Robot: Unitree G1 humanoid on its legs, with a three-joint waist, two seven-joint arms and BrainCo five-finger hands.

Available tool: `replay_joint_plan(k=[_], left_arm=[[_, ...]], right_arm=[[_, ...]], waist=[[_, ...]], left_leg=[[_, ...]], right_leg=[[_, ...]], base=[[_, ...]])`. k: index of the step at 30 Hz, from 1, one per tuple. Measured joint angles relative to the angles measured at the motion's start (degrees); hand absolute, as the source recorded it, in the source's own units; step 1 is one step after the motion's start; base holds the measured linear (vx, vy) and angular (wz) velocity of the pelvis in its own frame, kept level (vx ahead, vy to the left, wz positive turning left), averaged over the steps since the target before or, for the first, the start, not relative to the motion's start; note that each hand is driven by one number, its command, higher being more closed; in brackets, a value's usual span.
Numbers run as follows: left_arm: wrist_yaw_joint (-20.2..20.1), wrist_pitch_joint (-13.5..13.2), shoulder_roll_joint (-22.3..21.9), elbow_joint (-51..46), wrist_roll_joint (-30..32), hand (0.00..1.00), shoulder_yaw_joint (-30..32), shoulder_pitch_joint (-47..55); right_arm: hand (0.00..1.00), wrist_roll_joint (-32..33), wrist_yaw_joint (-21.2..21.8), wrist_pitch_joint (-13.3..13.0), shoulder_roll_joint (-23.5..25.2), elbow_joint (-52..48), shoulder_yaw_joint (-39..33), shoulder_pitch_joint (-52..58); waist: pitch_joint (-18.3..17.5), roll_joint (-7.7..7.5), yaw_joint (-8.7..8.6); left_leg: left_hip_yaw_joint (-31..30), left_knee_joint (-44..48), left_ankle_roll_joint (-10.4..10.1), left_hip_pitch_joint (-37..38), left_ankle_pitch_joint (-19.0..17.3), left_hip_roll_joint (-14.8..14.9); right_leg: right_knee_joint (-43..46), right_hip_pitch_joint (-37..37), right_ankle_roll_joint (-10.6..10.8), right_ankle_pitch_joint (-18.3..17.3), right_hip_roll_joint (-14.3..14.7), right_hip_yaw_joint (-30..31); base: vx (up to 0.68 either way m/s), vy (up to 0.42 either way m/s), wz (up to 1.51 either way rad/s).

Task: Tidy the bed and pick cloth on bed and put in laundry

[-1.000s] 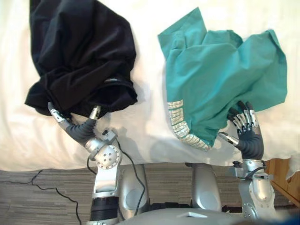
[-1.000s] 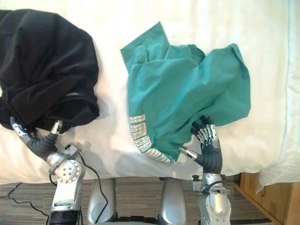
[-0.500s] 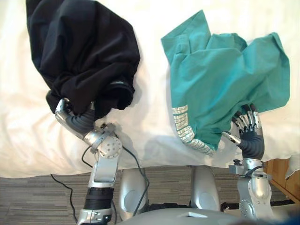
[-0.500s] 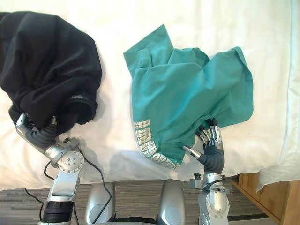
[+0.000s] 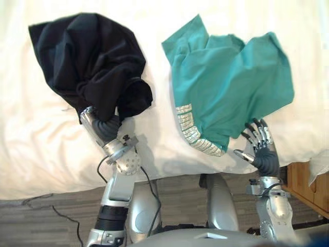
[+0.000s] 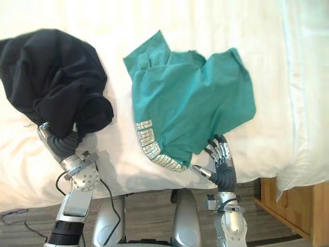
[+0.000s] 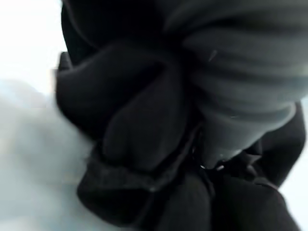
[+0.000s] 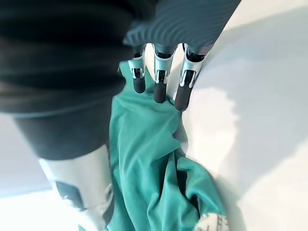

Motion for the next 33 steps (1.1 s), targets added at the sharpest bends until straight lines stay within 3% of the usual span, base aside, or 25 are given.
replay_joint_plan(k=[5, 8, 11, 13, 15, 16, 17, 22, 25, 33], left_arm=[[-4.21, -0.16, 3.10, 4.05, -1.19, 1.00, 0.35, 0.48], [-7.82, -3.20, 3.88, 5.24, -5.16, 1.00, 1.25, 2.04], [-9.91, -7.90, 3.36, 6.71, -5.71, 1.00, 1.89, 4.95], [-10.65, -10.48, 2.35, 7.50, -6.11, 1.00, 1.95, 6.92], [-11.89, -13.00, 1.20, 9.50, -6.87, 1.00, 2.27, 8.71], [-11.94, -13.25, 1.08, 9.90, -6.87, 1.00, 2.32, 9.00], [-12.23, -14.11, 0.94, 10.95, -6.87, 1.00, 2.30, 9.84], [-12.20, -14.30, -1.31, 12.56, -6.87, 1.00, 2.16, 11.19], [-11.83, -14.34, -1.21, 12.54, -8.18, 1.00, 2.29, 11.50], [-13.16, -15.45, -0.97, 12.16, -13.68, 1.00, 2.72, 11.50]], right_arm=[[0.00, 1.39, 3.20, 0.56, 1.25, 7.93, 0.07, 0.12], [0.00, 1.39, 4.91, 2.42, 1.71, 12.30, 0.41, 0.17], [0.00, 1.38, 5.94, 4.16, 3.45, 16.85, 0.45, 0.38], [0.00, 1.35, 6.95, 5.25, 3.81, 20.15, 0.55, 0.63], [0.00, 0.92, 7.83, 6.69, 3.72, 23.53, 0.08, 1.22], [0.00, 0.55, 8.01, 6.87, 3.71, 24.22, -0.10, 1.22], [0.00, -0.57, 8.51, 7.01, 3.70, 25.70, -0.65, 1.56], [0.00, -3.17, 9.10, 6.90, 3.26, 29.26, -3.21, 1.63], [0.00, -3.37, 9.25, 6.35, 3.34, 31.35, -3.36, 1.45], [0.00, -4.53, 9.11, 6.05, 3.82, 33.86, -3.06, 0.95]], waist=[[-5.44, -2.04, -0.52], [-7.95, -2.52, -1.06], [-11.30, -2.50, -1.20], [-13.02, -2.12, -1.16], [-15.32, -0.75, -1.25], [-15.96, -0.93, -1.31], [-17.03, 0.56, -1.42], [-18.74, 3.59, -2.04], [-19.33, 4.21, -2.21], [-19.10, 3.80, -3.06]], left_leg=[[-0.30, -2.91, -0.47, 5.55, 0.32, -0.75], [-1.57, -3.76, -0.48, 9.39, 0.33, -1.31], [-2.05, -5.14, -0.49, 12.86, 0.33, -1.65], [-2.25, -6.71, -0.95, 15.72, 0.63, -2.06], [-2.18, -10.72, -1.49, 19.81, 2.30, -3.05], [-2.24, -11.85, -1.49, 20.86, 2.93, -3.30], [-2.25, -15.28, -1.67, 23.40, 4.86, -3.78], [-2.92, -18.42, -1.85, 27.70, 6.96, -3.84], [-2.99, -18.66, -1.94, 29.18, 6.99, -3.73], [-1.79, -18.68, -2.53, 31.01, 6.35, -3.59]], right_leg=[[-4.28, 6.60, 0.17, 0.72, 0.25, -0.33], [-6.19, 11.68, 0.12, 1.06, 0.28, -0.33], [-6.81, 15.07, 0.09, 1.09, 0.36, 0.04], [-7.45, 17.70, 0.07, 1.09, 0.27, -0.02], [-8.56, 20.15, -0.86, 0.44, -0.03, 0.00], [-8.64, 20.85, -1.17, 0.19, -0.07, 0.01], [-8.67, 21.95, -1.15, -0.97, -0.08, 0.06], [-8.56, 25.16, -0.59, -1.68, 0.22, -0.33], [-8.62, 26.72, -0.44, -1.66, 0.29, -0.47], [-9.95, 28.52, -0.08, -0.77, 0.42, 0.59]], base=[[0.10, 0.001, 0.06], [0.08, 0.017, 0.19], [0.03, 0.014, 0.08], [-0.01, 0.014, 0.05], [-0.04, 0.010, 0.05], [-0.09, -0.017, 0.06], [-0.08, -0.023, 0.08], [-0.07, -0.015, 0.06], [-0.05, -0.007, 0.01], [-0.01, 0.005, -0.07]])
